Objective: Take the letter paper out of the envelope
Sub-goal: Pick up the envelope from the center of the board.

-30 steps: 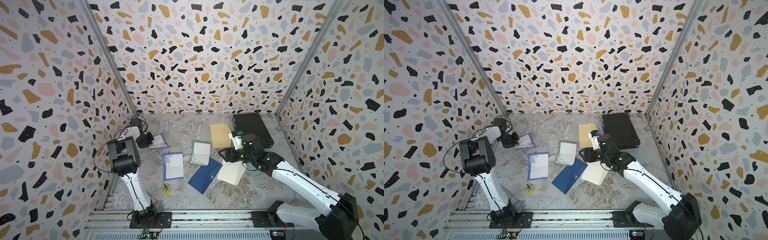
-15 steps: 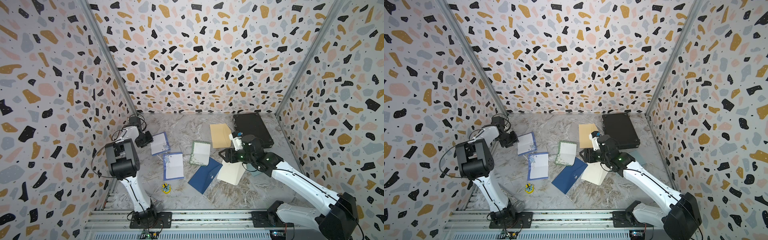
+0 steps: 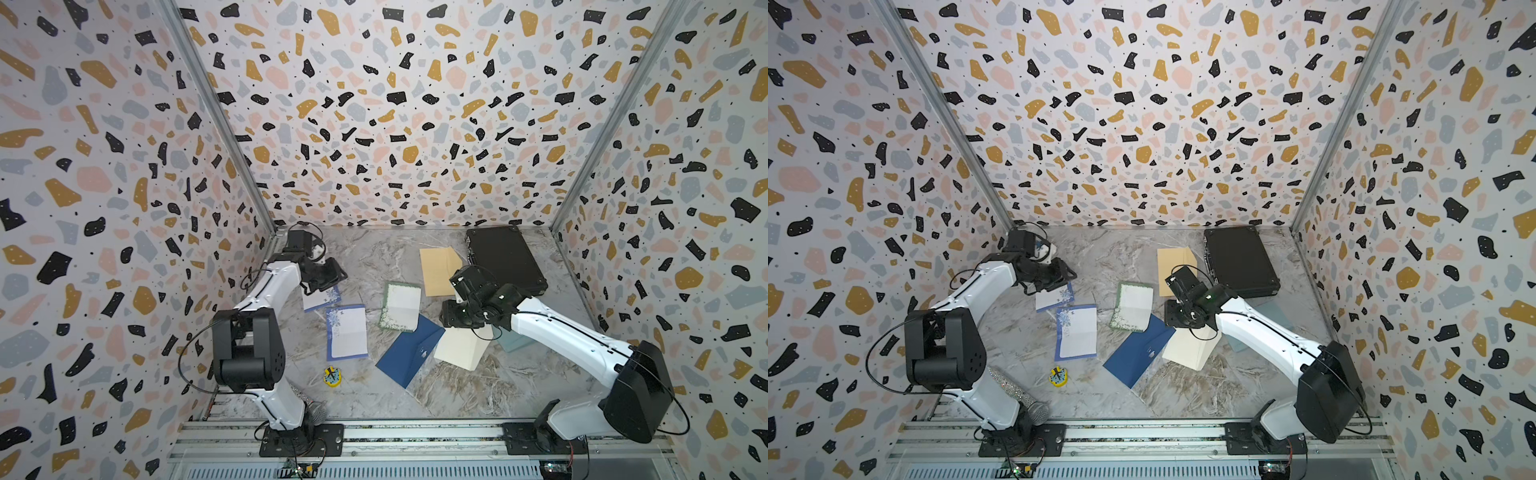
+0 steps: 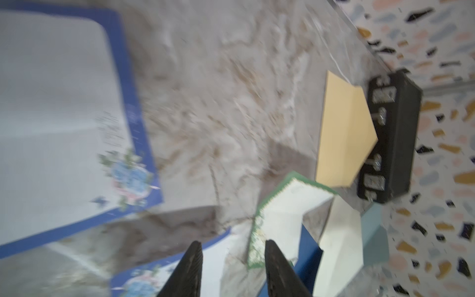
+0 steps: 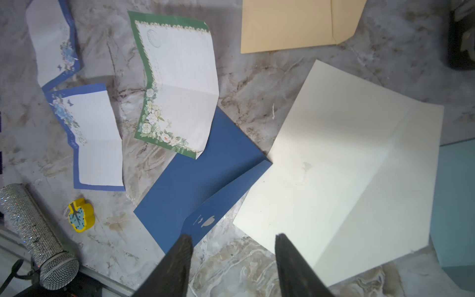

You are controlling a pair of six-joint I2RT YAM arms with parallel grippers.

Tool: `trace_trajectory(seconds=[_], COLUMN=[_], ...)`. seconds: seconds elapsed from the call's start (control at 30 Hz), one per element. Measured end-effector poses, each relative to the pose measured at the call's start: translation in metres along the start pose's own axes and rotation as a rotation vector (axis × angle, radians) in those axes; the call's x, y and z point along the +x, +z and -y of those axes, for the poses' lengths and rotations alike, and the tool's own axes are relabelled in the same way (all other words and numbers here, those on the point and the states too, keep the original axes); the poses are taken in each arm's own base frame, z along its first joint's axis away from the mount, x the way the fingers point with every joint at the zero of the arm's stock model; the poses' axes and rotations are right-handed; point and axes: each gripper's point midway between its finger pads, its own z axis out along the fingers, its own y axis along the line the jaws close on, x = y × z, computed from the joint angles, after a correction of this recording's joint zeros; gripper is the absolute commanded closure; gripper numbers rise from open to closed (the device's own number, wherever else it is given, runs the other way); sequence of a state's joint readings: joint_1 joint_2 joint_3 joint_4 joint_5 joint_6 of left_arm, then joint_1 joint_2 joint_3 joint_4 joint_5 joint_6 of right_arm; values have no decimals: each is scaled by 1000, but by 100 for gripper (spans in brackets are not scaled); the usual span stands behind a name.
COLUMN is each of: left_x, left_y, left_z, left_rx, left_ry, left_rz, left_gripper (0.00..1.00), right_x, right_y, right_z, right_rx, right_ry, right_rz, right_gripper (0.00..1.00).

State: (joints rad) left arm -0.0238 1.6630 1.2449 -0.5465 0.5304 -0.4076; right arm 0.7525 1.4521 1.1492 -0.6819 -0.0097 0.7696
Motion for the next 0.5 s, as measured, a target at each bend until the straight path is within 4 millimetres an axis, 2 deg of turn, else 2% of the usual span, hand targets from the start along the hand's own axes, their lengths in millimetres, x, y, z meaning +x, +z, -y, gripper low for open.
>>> trace_trajectory(seconds=[0.07,0.13,0.3,0.4,0.5], left_x=[31,62,135,157,159], left_y=[8,14,23,16,2], left_z=[24,38,43,51,63], left_rx=[82,143,205,232,272], left_ry=[22,14,-51,-55,-41], left_rz=[-45,-88,-191,-206,-171], left_gripper=[60,60,57,54,54], right_x=[12,24,43,47,53], right_y=[7,14,24,26,32], right_z=[2,4,-5,-13,-15], right_rx=[31,63,92,85,102], right_ry=[61,132,276,347,416], right_rz=[-42,-80,-125,-124,-137], right_gripper=[41,38,36,34,35])
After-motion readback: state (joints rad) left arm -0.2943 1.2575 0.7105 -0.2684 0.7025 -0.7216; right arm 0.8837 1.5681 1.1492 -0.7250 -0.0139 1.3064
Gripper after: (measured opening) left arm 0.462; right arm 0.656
